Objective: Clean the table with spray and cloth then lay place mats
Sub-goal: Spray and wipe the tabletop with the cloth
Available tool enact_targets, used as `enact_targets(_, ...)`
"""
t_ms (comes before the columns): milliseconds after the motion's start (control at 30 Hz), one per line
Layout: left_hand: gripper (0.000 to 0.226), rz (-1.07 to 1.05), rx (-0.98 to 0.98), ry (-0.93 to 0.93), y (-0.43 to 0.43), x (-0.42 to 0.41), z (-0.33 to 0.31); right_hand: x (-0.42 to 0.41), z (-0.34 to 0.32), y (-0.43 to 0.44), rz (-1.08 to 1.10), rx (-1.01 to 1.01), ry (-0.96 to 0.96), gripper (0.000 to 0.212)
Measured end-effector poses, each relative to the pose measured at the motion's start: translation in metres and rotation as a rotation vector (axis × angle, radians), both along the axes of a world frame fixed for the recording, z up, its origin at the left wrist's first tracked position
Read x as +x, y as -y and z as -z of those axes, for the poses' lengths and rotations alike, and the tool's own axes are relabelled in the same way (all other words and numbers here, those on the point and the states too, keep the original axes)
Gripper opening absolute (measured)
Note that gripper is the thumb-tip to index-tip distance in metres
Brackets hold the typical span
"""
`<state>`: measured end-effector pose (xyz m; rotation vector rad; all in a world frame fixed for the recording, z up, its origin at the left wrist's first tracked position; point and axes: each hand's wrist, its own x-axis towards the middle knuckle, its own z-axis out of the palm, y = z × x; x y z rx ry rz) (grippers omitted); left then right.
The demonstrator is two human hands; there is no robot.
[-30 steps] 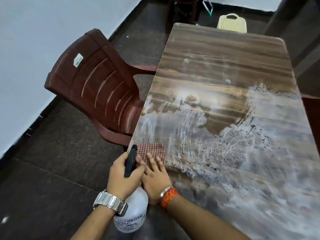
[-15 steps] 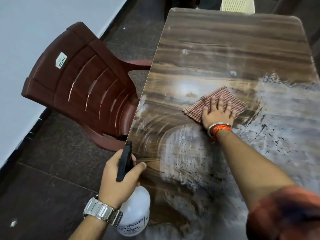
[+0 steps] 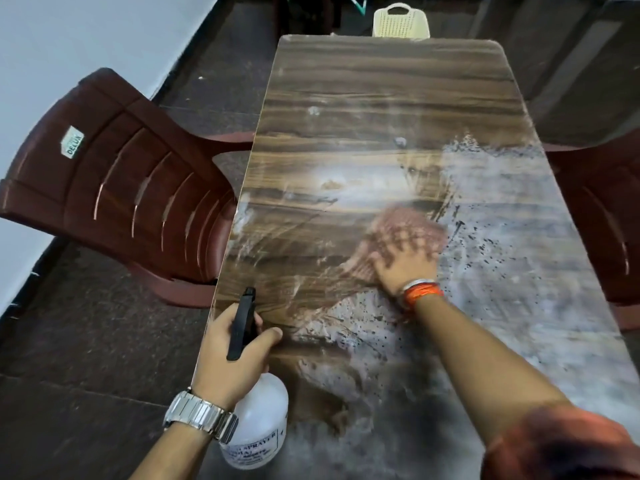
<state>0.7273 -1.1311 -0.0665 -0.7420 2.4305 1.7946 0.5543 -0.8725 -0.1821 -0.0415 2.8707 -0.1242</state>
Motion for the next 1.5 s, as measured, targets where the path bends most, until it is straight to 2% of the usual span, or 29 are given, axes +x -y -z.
enact_targets(67,0.024,0.008,-0.002,-0.001,-0.001,0.009,0.002,0.000,-0.003,-0.034,0.279,-0.027,0.028,0.062)
enact_targets(133,0.025,0.000,0.001,-0.002,0.000,0.020,0.001,0.016,-0.008,-0.013,0.308,-0.026,0.052,0.061)
enact_targets(200,0.024,0.004,-0.007,0.003,0.000,0.027,0.000,0.050,-0.012,0.041,0.094,-0.024,0.063,0.061)
enact_targets(333,0.021,0.078,-0.112,-0.025,0.003,0.034,-0.001,0.157,-0.013,0.134,-0.623,-0.115,0.064,0.061)
enact_targets(400,0.019,0.106,-0.167,-0.023,0.007,0.037,-0.002,0.185,-0.010,0.124,-0.735,-0.161,0.049,0.059)
enact_targets(467,0.020,0.098,-0.121,-0.005,0.013,0.042,-0.001,0.188,-0.002,0.085,-0.640,-0.129,0.014,0.060)
enact_targets(500,0.021,0.089,-0.084,0.005,0.016,0.046,-0.001,0.186,0.002,0.060,-0.501,-0.094,-0.009,0.060)
enact_targets(633,0.025,0.097,-0.059,0.000,0.033,0.060,0.002,0.186,0.000,-0.026,0.312,0.015,0.004,0.064)
enact_targets(700,0.024,0.116,-0.101,-0.006,0.040,0.068,0.001,0.199,-0.004,-0.007,0.462,-0.017,0.045,0.061)
enact_targets(767,0.024,0.119,-0.104,-0.018,0.043,0.074,-0.001,0.223,-0.003,0.045,0.350,-0.017,0.034,0.062)
enact_targets(867,0.024,0.103,-0.078,-0.048,0.049,0.087,-0.007,0.279,-0.005,0.136,-0.029,-0.050,-0.006,0.068)
enact_targets(933,0.024,0.070,-0.063,-0.061,0.053,0.096,-0.012,0.308,-0.007,0.185,-0.308,-0.092,0.101,0.079)
enact_targets(1000,0.023,0.075,-0.096,-0.087,0.057,0.107,-0.020,0.327,-0.008,0.210,-0.503,-0.105,0.139,0.089)
enact_targets(1067,0.025,0.078,-0.135,-0.105,0.060,0.120,-0.027,0.330,-0.006,0.203,-0.602,-0.104,0.096,0.082)
enact_targets(1100,0.025,0.068,-0.136,-0.108,0.060,0.129,-0.029,0.333,-0.005,0.188,-0.609,-0.122,0.074,0.073)
enact_targets(1167,0.023,0.047,-0.103,-0.107,0.060,0.145,-0.031,0.340,-0.003,0.145,-0.486,-0.159,0.008,0.063)
enact_targets(1267,0.025,0.048,-0.121,-0.107,0.059,0.172,-0.030,0.354,0.003,0.075,-0.083,-0.076,-0.030,0.061)
enact_targets(1367,0.026,0.017,-0.136,-0.092,0.058,0.200,-0.029,0.368,-0.001,0.070,0.261,-0.053,0.030,0.061)
enact_targets(1433,0.023,0.011,-0.153,-0.090,0.058,0.217,-0.029,0.380,-0.009,0.103,0.221,-0.074,0.025,0.062)
enact_targets(1500,0.021,0.010,-0.162,-0.096,0.060,0.231,-0.030,0.400,-0.012,0.147,-0.037,-0.134,0.021,0.063)
